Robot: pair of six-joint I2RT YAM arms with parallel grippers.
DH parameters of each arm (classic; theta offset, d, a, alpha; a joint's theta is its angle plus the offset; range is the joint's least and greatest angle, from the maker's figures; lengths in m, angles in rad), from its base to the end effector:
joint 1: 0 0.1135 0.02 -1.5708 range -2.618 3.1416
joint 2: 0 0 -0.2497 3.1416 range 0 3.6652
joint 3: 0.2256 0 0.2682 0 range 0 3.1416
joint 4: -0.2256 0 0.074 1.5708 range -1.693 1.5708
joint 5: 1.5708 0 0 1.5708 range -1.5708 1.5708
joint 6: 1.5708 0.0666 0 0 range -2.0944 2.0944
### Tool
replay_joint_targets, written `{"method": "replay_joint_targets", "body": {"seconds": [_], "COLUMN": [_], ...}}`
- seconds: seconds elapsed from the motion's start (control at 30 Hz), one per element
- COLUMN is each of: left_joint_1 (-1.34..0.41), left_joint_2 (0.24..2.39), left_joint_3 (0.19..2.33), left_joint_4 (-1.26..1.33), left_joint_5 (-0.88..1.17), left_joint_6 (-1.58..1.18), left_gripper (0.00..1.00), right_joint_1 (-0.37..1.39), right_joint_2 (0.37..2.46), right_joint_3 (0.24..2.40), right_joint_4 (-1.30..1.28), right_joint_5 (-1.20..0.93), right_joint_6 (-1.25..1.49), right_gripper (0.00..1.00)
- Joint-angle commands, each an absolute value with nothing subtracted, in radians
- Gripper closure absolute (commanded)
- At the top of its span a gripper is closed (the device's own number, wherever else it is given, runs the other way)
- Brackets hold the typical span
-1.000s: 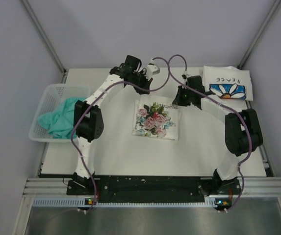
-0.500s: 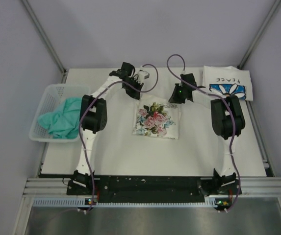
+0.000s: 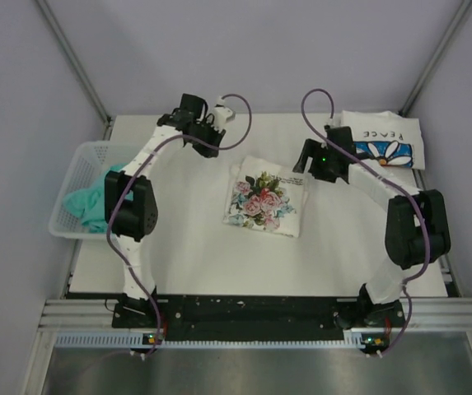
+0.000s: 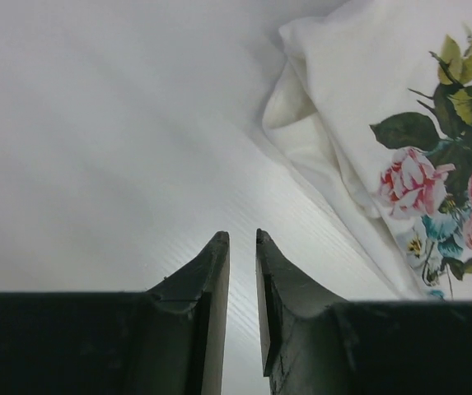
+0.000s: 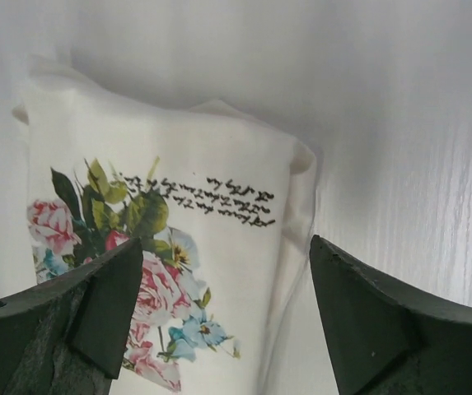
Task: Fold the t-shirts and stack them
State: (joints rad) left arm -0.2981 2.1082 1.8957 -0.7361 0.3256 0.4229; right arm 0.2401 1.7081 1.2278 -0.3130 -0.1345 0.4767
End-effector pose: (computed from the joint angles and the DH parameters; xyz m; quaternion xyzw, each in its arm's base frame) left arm 0.4678 -0.1660 0.2201 0.3778 0.8615 -0.1352 0.3111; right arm 0.3980 0.1066 0.1935 0.0837 0.9198 0.1909 0.3323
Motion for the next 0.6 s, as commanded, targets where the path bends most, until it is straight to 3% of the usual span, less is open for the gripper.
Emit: {"method": "replay_joint_targets", "body": {"seconds": [0.0,0.17,0.23,0.3,0.33,0.43,0.47,0.57], "left_joint_1": [-0.291,-0.29,-0.29,-0.29,-0.288,-0.276,-0.27,-0.256], "left_joint_2": [1.985,1.944,1.91,1.891,1.887,1.865,1.858,1.836], "left_joint_3": [1.793,1.714,1.668,1.641,1.638,1.623,1.621,1.621], "left_joint_4": [-0.733,-0.796,-0.776,-0.773,-0.778,-0.784,-0.788,-0.799], "left_joint_5": [0.42,0.497,0.499,0.499,0.497,0.503,0.511,0.522], "left_joint_6": [0.451,0.456,0.46,0.466,0.471,0.476,0.477,0.486], "left_gripper": [0.75,0.73,0.72,0.72,0.72,0.72,0.72,0.71], "right_joint_1": [0.229,0.222,0.222,0.221,0.222,0.222,0.221,0.222], "right_joint_2": [1.723,1.818,1.871,1.917,1.93,1.924,1.91,1.882], "right_joint_3": [1.083,1.042,1.046,1.054,1.048,1.022,1.019,1.048], "right_joint_4": [-0.237,-0.103,-0.039,0.03,0.066,0.152,0.158,0.132], "right_joint_5": [-0.239,-0.323,-0.406,-0.486,-0.512,-0.525,-0.512,-0.489], "right_joint_6": [0.541,0.612,0.64,0.672,0.695,0.738,0.738,0.707], "right_gripper": [0.19,0.2,0.25,0.4,0.54,0.84,1.0,1.0]}}
